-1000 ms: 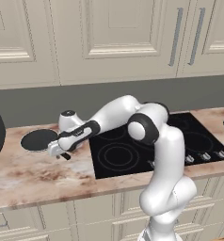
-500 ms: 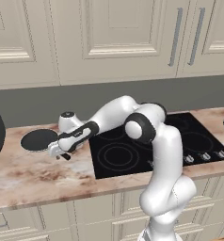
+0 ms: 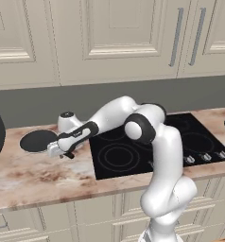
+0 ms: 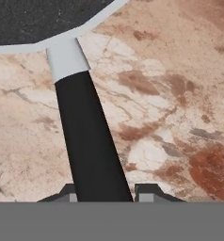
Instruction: Place both pans onto different burners. Then place the bell pepper and the steak on different pans.
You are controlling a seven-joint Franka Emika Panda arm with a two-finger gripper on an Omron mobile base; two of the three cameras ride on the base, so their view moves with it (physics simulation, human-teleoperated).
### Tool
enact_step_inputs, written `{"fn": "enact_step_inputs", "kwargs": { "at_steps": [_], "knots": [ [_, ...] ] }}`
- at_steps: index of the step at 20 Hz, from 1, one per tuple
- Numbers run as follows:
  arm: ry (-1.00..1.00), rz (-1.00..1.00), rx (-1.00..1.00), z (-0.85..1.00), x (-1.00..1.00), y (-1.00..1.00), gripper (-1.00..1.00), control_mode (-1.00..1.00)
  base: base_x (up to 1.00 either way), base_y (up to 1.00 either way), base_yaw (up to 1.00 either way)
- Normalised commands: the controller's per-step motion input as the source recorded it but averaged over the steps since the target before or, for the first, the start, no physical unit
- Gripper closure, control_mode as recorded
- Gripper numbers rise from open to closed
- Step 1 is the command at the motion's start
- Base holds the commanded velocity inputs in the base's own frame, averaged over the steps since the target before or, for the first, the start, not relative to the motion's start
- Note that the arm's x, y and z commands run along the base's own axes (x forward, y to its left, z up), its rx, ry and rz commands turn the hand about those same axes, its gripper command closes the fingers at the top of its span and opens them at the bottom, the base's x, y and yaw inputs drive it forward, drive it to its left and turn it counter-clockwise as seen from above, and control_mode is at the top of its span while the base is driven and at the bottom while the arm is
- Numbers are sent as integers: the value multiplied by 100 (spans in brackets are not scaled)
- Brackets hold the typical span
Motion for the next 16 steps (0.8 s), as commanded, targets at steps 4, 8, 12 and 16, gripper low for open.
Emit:
{"fn": "enact_step_inputs", "kwargs": {
  "at_steps": [4, 8, 12, 16],
  "knots": [
    [0, 0, 0, 3, 4, 0, 100, -100, 0, 0, 0],
    [0, 0, 0, 26, 0, 0, 100, -100, 0, 0, 0],
    [0, -2, 0, 36, -4, 0, 100, -100, 0, 0, 0],
    [0, -6, 0, 34, -21, -9, 100, -100, 0, 0, 0]
  ]
}}
